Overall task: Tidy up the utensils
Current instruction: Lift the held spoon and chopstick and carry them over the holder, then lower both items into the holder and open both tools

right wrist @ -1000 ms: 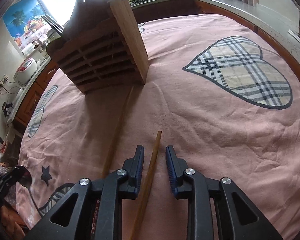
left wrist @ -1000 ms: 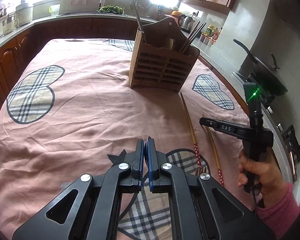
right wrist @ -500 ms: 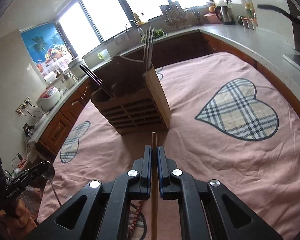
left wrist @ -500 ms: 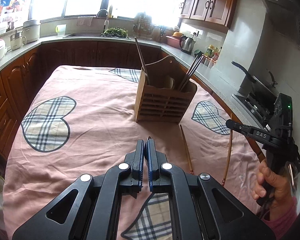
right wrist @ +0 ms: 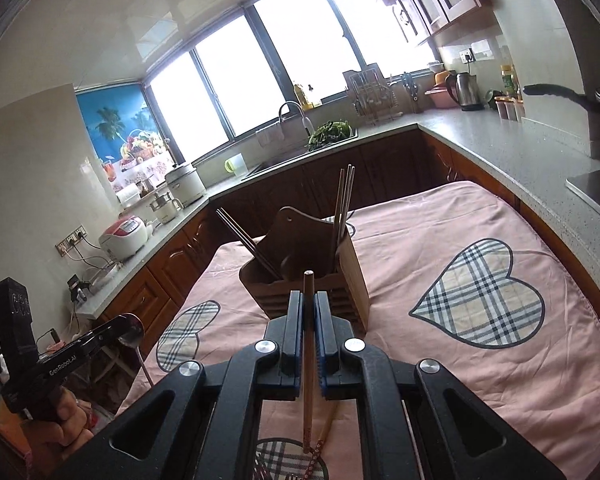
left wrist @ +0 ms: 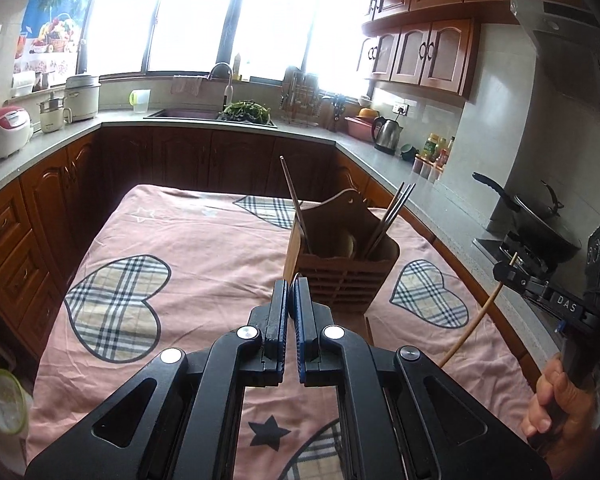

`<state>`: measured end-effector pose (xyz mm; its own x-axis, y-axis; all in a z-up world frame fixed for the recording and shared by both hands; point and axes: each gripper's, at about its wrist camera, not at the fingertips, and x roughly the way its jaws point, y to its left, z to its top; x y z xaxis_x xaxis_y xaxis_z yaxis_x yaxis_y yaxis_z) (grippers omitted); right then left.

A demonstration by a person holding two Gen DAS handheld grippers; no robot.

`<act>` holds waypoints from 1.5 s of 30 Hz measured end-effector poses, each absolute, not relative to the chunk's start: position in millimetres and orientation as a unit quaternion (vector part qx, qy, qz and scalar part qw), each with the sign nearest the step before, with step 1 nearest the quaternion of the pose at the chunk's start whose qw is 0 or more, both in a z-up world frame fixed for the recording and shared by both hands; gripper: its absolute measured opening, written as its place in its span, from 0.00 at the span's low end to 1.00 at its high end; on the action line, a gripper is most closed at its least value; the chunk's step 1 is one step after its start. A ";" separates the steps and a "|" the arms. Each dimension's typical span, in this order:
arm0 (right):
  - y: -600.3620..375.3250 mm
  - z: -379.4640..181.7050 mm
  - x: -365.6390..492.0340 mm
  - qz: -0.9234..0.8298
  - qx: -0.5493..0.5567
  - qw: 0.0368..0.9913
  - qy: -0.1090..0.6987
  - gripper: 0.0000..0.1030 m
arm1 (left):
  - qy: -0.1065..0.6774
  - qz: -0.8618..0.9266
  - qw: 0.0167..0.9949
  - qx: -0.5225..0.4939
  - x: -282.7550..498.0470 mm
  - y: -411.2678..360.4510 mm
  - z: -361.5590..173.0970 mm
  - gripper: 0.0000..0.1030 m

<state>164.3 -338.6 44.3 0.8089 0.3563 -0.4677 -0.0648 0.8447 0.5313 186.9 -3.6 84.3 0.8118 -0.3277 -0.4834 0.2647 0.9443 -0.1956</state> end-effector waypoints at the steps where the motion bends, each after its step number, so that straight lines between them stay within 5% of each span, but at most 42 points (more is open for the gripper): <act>1: -339.3 46.0 163.7 0.115 0.255 0.917 0.284 0.05 | 0.261 -0.154 0.951 -0.058 187.7 -4.1 86.4 0.03; 27: -367.2 98.9 225.0 0.095 0.259 0.942 0.190 0.05 | 0.145 -0.059 0.983 -0.092 278.3 -0.4 139.6 0.03; 45: -351.5 76.6 305.6 0.081 0.213 0.959 0.168 0.05 | 0.098 -0.012 0.995 0.029 348.8 -70.5 104.4 0.03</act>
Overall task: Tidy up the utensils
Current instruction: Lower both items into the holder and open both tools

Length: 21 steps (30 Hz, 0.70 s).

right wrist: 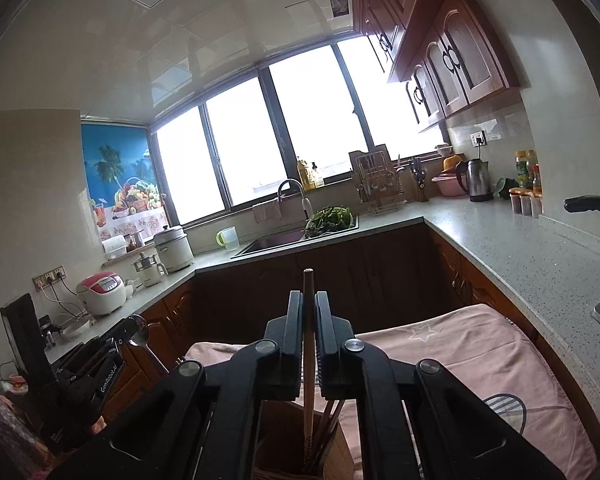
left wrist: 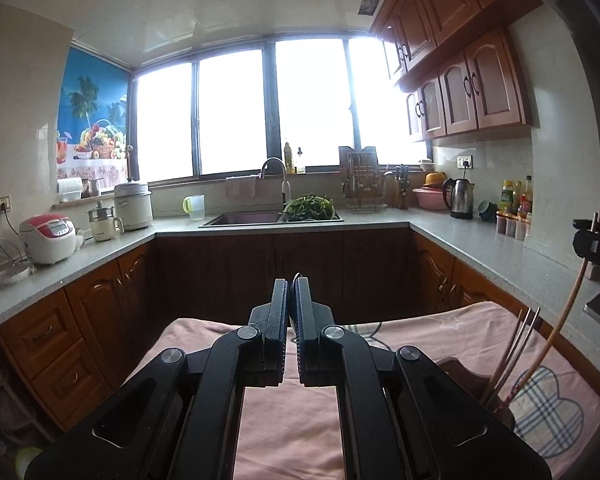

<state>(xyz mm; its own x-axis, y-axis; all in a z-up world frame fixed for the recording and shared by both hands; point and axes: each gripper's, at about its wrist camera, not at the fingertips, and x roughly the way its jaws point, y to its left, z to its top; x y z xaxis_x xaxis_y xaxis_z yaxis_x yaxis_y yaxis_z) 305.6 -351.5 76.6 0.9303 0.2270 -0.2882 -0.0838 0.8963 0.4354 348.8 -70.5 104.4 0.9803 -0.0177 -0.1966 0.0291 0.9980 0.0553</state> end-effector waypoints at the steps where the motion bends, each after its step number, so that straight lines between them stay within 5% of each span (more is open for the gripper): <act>1: -350.2 69.7 308.6 0.082 0.215 0.957 0.175 0.05 | 0.104 -0.013 0.994 0.030 350.3 -72.8 99.5 0.03; 21: -340.6 3.4 327.8 0.091 0.248 0.931 0.251 0.06 | 0.188 -0.068 0.979 -0.031 371.4 -70.6 55.6 0.04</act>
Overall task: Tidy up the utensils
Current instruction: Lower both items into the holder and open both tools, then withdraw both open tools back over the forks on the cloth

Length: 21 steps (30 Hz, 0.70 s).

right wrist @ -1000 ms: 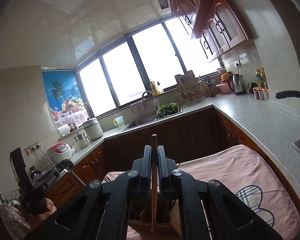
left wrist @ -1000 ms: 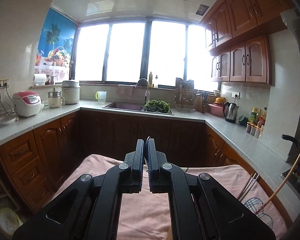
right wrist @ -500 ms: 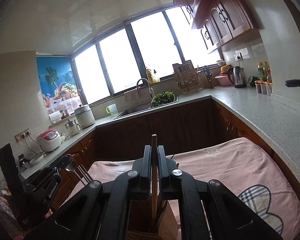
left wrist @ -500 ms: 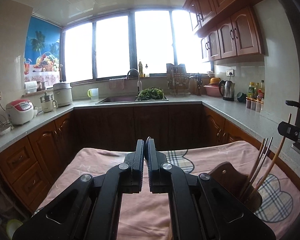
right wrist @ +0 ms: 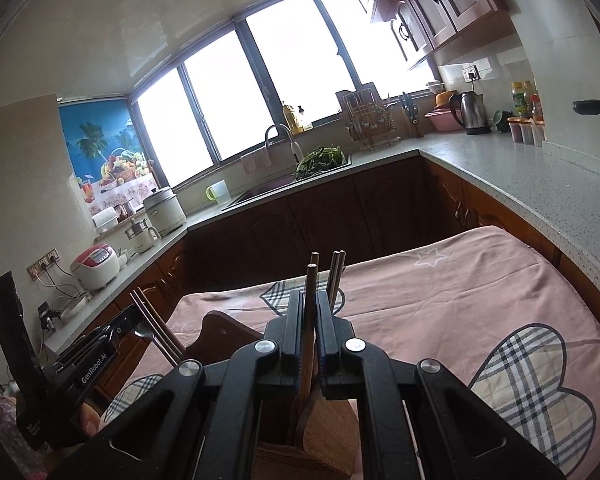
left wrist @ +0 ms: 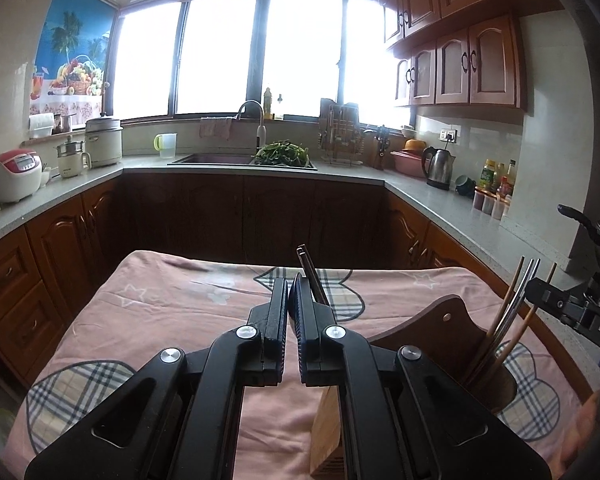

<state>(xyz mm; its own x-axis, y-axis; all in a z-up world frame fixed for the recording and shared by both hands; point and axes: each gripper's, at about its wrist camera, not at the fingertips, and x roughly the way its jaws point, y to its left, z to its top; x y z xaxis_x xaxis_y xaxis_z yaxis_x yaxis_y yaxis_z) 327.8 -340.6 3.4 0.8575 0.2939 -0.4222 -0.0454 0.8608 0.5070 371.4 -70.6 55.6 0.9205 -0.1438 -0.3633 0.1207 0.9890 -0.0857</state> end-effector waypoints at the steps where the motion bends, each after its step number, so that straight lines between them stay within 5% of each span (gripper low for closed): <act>1: -339.6 4.0 328.0 0.092 0.247 0.931 0.252 0.06 | 0.188 -0.070 0.979 -0.032 371.7 -70.5 56.1 0.04; 12: -339.6 5.5 328.0 0.090 0.253 0.927 0.263 0.13 | 0.207 -0.087 0.974 -0.042 374.6 -67.1 55.4 0.13; 13: -340.4 5.3 327.8 0.088 0.254 0.926 0.264 0.19 | 0.207 -0.087 0.974 -0.043 374.3 -66.9 55.4 0.18; 16: -344.0 5.3 324.5 0.080 0.257 0.928 0.257 0.58 | 0.204 -0.086 0.974 -0.045 372.6 -65.6 56.4 0.34; 21: -349.7 3.6 323.1 0.083 0.273 0.924 0.255 0.75 | 0.202 -0.083 0.974 -0.055 369.4 -60.5 58.0 0.64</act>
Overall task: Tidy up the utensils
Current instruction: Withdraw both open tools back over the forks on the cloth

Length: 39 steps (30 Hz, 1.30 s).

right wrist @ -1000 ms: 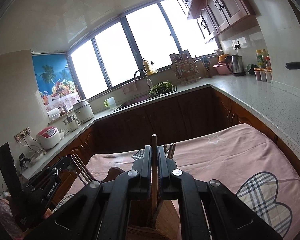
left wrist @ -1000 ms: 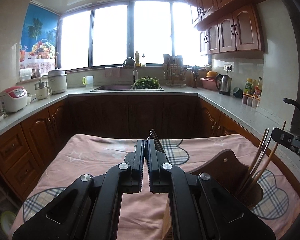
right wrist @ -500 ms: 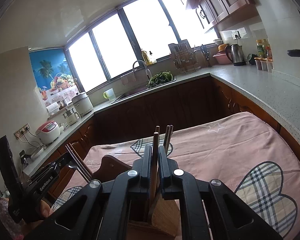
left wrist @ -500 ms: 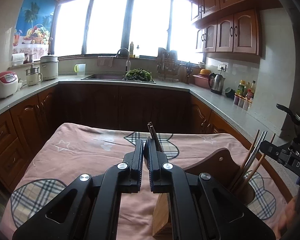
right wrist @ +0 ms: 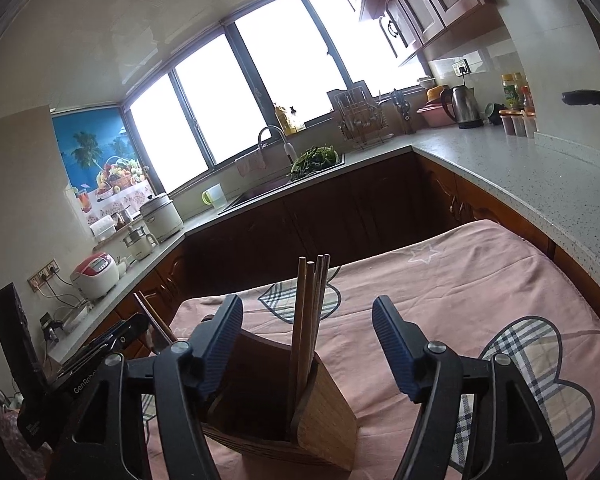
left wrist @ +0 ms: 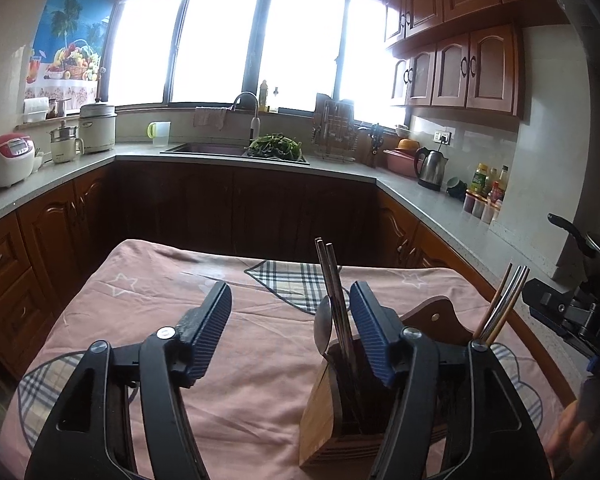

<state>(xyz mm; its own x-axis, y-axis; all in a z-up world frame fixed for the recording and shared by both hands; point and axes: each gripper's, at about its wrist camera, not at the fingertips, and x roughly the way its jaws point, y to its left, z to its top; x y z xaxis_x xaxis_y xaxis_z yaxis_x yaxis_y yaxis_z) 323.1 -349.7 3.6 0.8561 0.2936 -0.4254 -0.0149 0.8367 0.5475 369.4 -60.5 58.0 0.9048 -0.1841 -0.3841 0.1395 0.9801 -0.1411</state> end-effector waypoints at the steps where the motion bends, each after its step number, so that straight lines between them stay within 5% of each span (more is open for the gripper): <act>1: -350.0 3.2 323.0 0.084 0.275 0.923 0.256 0.77 | 0.202 -0.083 0.974 -0.056 368.8 -59.7 58.4 0.66; 17: -352.2 13.9 294.6 0.104 0.292 0.917 0.251 0.86 | 0.224 -0.086 0.968 -0.073 337.1 -42.5 59.6 0.91; 39: -327.9 16.5 110.5 0.147 0.314 0.900 0.263 0.97 | 0.328 -0.105 0.933 -0.107 157.4 5.2 24.3 0.98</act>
<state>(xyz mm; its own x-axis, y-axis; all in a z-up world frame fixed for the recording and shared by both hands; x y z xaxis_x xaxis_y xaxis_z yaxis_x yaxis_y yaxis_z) 110.5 -327.9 16.5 0.8183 0.4304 -0.3810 -0.0999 0.7593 0.6430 157.4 5.2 24.3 0.7621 -0.2669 -0.5899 0.1264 0.9549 -0.2688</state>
